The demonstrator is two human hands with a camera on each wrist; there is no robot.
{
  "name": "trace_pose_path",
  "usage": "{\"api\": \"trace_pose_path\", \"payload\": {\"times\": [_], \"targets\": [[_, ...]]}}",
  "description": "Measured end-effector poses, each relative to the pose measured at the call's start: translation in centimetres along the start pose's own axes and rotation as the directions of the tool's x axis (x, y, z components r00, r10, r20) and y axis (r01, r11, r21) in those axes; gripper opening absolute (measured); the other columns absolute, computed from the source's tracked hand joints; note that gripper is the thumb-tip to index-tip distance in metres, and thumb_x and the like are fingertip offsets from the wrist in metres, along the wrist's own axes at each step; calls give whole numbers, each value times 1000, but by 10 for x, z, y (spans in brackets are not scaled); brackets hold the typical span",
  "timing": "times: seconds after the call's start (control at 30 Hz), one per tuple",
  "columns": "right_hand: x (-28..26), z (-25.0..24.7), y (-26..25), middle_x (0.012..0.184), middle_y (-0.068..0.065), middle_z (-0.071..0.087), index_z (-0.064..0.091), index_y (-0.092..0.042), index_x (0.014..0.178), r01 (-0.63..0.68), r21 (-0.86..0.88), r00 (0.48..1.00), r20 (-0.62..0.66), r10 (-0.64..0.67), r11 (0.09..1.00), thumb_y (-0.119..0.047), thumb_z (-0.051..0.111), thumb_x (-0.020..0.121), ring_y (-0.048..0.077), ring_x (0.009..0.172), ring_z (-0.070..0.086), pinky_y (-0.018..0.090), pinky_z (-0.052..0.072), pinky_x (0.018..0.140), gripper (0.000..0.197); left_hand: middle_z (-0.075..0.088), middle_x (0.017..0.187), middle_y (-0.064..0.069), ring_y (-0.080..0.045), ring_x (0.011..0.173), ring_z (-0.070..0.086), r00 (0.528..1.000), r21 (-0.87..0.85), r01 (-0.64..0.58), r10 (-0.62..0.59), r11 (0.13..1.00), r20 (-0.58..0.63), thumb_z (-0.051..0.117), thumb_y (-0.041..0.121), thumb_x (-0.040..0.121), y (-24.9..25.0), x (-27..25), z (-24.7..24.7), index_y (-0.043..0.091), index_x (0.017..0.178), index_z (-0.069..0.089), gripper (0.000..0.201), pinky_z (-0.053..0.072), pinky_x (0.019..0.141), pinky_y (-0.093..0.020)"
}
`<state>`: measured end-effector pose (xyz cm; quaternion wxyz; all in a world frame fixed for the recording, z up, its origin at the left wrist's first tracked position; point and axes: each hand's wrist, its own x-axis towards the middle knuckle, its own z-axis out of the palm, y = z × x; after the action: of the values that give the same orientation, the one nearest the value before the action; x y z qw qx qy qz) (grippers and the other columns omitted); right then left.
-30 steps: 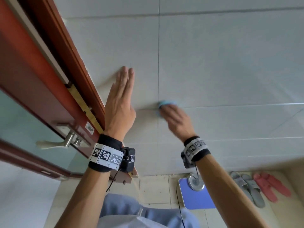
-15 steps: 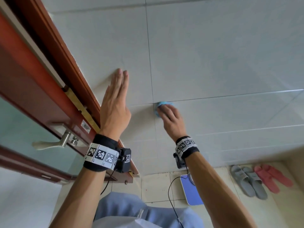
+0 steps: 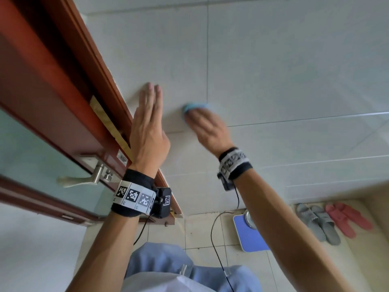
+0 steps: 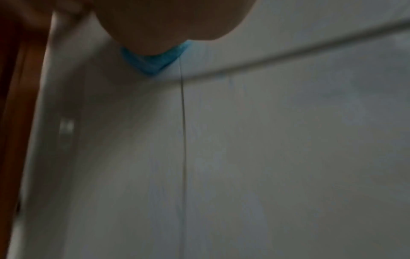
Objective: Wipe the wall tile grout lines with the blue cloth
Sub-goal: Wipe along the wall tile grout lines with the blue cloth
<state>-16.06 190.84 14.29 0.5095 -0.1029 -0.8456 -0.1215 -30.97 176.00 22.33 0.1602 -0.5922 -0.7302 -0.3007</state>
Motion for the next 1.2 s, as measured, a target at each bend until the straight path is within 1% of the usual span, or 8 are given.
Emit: {"api": "trace_pose_path", "payload": {"times": [0.2,0.33,0.47,0.57,0.73,0.9,1.03,1.2], "targets": [[-125,15,-13,121,11,70,72,-2,118,87,119,901,414,-129,989,-4,61,105,33,116,66,45,55,97,17,4,176,-6,-23,163,5,999,-28,-16,18,999,42,46,-18,81,-9,-9,-1,12,167,13,97,19,131,-40],[-103,-23,8,129,16,69,73,0,122,-202,-28,971,128,204,979,11,56,98,36,121,62,47,53,103,31,0,176,-6,-24,163,3,996,-38,24,-21,999,89,49,-17,84,-5,-16,5,14,168,10,98,16,131,-38],[-74,-34,18,118,15,72,77,-1,111,-578,-66,781,-335,528,813,8,67,96,34,112,64,40,52,104,20,-5,176,-3,-24,163,-1,991,-30,32,-27,999,129,49,-15,87,5,-16,13,19,168,6,97,6,128,-30],[-73,-5,-2,113,15,74,77,0,112,-655,-25,688,-434,582,755,7,69,95,33,112,65,46,55,100,20,-5,176,-3,-26,162,-2,988,-10,27,-25,1000,155,50,-14,88,6,-18,18,20,168,6,98,8,128,-34],[-93,8,-28,117,14,73,76,0,117,-584,-39,796,-224,563,810,17,70,88,30,117,62,44,54,102,35,-5,176,-6,-28,162,-2,984,-14,30,-27,999,178,50,-14,86,13,-21,21,22,168,5,100,14,128,-35],[-83,-13,-32,116,7,73,78,-7,114,-702,79,702,-94,706,708,7,65,94,27,110,62,32,53,98,28,-2,176,-4,-26,162,1,979,-67,30,-16,997,204,51,-12,89,25,-22,18,22,168,7,97,23,129,-40],[-84,-32,-43,112,6,75,79,-7,106,-728,110,678,263,686,677,1,65,92,27,106,63,39,56,85,21,1,176,-2,-28,162,4,971,-128,14,17,992,238,50,-10,91,38,-22,14,22,168,10,92,25,127,-40],[-64,-69,-57,108,-1,77,80,-12,105,-917,289,342,212,915,275,-1,71,89,13,101,70,34,58,89,22,12,175,2,-19,161,12,941,-210,28,45,977,337,55,2,100,43,-16,5,21,167,18,79,21,127,-35]]}}
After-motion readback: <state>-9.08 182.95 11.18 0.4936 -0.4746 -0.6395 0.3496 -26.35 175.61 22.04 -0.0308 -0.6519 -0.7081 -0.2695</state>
